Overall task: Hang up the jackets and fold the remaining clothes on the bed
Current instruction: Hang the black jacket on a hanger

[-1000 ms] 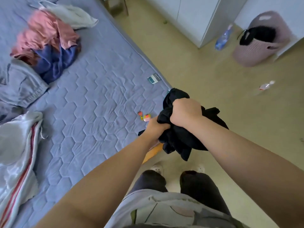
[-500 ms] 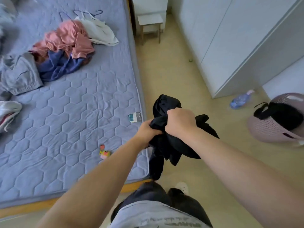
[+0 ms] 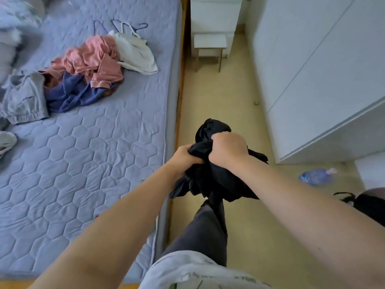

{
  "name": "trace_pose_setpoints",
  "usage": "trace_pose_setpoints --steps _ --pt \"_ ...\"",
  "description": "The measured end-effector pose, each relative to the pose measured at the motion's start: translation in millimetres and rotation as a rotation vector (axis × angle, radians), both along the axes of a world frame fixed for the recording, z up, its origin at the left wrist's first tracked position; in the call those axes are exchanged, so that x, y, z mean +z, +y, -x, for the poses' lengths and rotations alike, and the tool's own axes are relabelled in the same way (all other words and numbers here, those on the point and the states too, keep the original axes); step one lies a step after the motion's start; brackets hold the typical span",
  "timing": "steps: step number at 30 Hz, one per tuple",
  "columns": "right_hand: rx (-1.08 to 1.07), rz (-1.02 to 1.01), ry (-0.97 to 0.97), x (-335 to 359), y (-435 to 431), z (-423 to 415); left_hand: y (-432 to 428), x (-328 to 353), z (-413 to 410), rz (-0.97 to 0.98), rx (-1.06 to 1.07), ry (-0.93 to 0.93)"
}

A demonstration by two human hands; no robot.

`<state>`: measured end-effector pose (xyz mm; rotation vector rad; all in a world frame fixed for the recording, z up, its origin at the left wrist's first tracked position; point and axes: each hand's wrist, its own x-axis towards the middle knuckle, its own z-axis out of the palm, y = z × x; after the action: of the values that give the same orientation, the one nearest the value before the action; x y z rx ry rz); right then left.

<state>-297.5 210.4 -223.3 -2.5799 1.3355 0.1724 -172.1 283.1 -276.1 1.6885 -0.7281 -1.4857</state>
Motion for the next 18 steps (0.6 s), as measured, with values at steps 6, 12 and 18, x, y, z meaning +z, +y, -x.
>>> trace_pose_setpoints --steps 6,12,18 --pt "0.063 -0.104 -0.109 16 -147 -46 -137 33 -67 0.014 -0.138 -0.137" --pt "0.152 -0.098 -0.242 36 -256 -97 -244 68 -131 0.080 -0.223 -0.351" --pt "0.300 -0.018 -0.378 46 -341 -166 -313 85 -195 0.104 -0.094 -0.476"
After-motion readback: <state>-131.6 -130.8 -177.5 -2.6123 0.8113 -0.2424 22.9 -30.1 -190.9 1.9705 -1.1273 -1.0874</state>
